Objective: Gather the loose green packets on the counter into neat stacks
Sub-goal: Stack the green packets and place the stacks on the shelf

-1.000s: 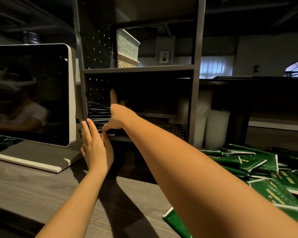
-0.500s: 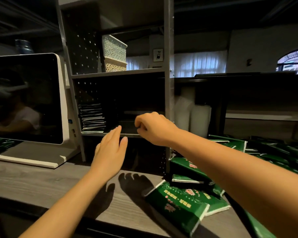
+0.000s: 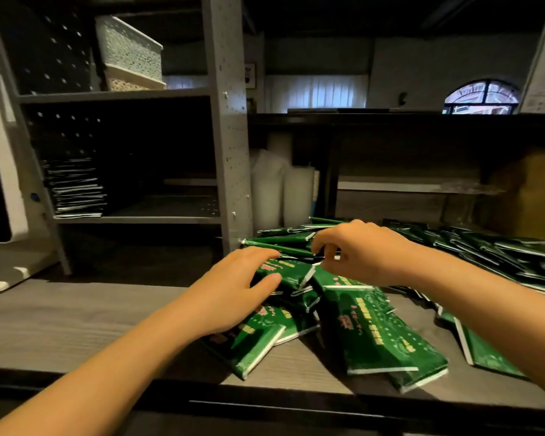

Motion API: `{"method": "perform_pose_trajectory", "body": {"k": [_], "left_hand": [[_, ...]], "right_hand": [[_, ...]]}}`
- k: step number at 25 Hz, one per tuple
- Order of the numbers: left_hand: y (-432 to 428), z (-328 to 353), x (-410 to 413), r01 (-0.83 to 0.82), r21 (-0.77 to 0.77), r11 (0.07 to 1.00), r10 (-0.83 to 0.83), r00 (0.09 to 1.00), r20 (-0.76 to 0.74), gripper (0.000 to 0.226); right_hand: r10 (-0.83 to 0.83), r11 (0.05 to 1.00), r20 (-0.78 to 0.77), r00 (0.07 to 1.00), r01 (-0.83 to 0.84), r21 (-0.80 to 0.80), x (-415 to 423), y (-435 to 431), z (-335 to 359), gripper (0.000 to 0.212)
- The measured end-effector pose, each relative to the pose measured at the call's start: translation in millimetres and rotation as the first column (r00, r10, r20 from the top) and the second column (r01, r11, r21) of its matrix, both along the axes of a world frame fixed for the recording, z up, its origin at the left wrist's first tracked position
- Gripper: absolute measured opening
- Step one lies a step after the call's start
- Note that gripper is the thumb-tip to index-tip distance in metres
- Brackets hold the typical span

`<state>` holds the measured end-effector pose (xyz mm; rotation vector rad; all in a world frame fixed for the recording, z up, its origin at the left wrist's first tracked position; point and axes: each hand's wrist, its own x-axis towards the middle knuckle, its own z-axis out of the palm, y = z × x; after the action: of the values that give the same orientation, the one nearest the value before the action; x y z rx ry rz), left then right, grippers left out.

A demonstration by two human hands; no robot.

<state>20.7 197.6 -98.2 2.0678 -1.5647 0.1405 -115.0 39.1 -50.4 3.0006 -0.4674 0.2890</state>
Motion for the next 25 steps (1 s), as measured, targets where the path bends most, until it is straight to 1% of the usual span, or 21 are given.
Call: {"method": "perform_pose_trajectory", "body": {"k": [2,4,5,7,8,10,13,16,18,20,22,24,25], "left_hand": [[-17.1,-8.2,-16.2,0.068,0.052,0.996,-0.069,0.997,0.018,0.050],[-31.1,-16.2,-29.6,0.076,0.125,0.989,-0.088,0.992,0.093,0.054],[-37.4,-19.9,-35.7,0.051,0.162,0.985,-0.078,0.983,0.166,0.056],[-47.7,-26.9,-46.3,-0.034,0.232,0.972,-0.045,0.943,0.329,0.066],[-52.2,-30.4,-51.1,-0.071,0.268,0.961,-0.040,0.922,0.385,0.072],[-60.4,-36.4,-58.6,-0.113,0.343,0.933,-0.049,0.901,0.430,0.080],[-71.0,-41.6,-63.2,-0.124,0.411,0.903,-0.061,0.911,0.409,0.080],[-78.9,-42.8,-64.9,-0.122,0.423,0.898,-0.064,0.914,0.400,0.078],[-85.1,-42.7,-65.3,-0.125,0.418,0.900,-0.057,0.916,0.397,0.077],[-92.9,-41.6,-63.6,-0.134,0.401,0.906,-0.044,0.913,0.405,0.077],[-102.2,-37.1,-60.9,-0.132,0.367,0.921,-0.034,0.911,0.411,0.077],[-114.5,-29.8,-56.7,-0.112,0.319,0.941,-0.016,0.927,0.374,0.078],[-121.7,-24.4,-54.5,-0.093,0.283,0.955,-0.006,0.944,0.330,0.079]], "right_hand": [[-0.044,0.999,-0.092,0.995,0.046,0.017,-19.2,-15.1,-11.2,0.033],[-0.082,0.996,-0.168,0.982,0.088,0.029,-33.0,-27.5,-21.4,0.045],[-0.093,0.993,-0.192,0.977,0.105,0.056,-38.8,-32.0,-26.1,0.052],[-0.101,0.976,-0.216,0.971,0.139,0.168,-48.1,-37.2,-35.7,0.068],[-0.096,0.964,-0.217,0.971,0.145,0.221,-51.7,-38.6,-41.3,0.074],[-0.078,0.955,-0.201,0.976,0.131,0.268,-55.3,-41.9,-51.2,0.081],[-0.063,0.941,-0.105,0.992,0.094,0.324,-55.7,-49.6,-58.7,0.087],[-0.096,0.913,0.029,0.995,0.076,0.401,-54.2,-56.4,-61.8,0.089],[-0.105,0.897,0.134,0.985,0.036,0.440,-53.3,-58.4,-65.0,0.087],[-0.113,0.879,0.213,0.970,-0.002,0.476,-52.0,-61.2,-67.1,0.083],[-0.135,0.864,0.258,0.956,-0.014,0.503,-49.7,-68.8,-65.8,0.077],[-0.184,0.832,0.309,0.933,-0.019,0.554,-46.7,-80.1,-60.0,0.073],[-0.210,0.808,0.351,0.913,-0.040,0.588,-44.8,-86.2,-55.9,0.070]]}}
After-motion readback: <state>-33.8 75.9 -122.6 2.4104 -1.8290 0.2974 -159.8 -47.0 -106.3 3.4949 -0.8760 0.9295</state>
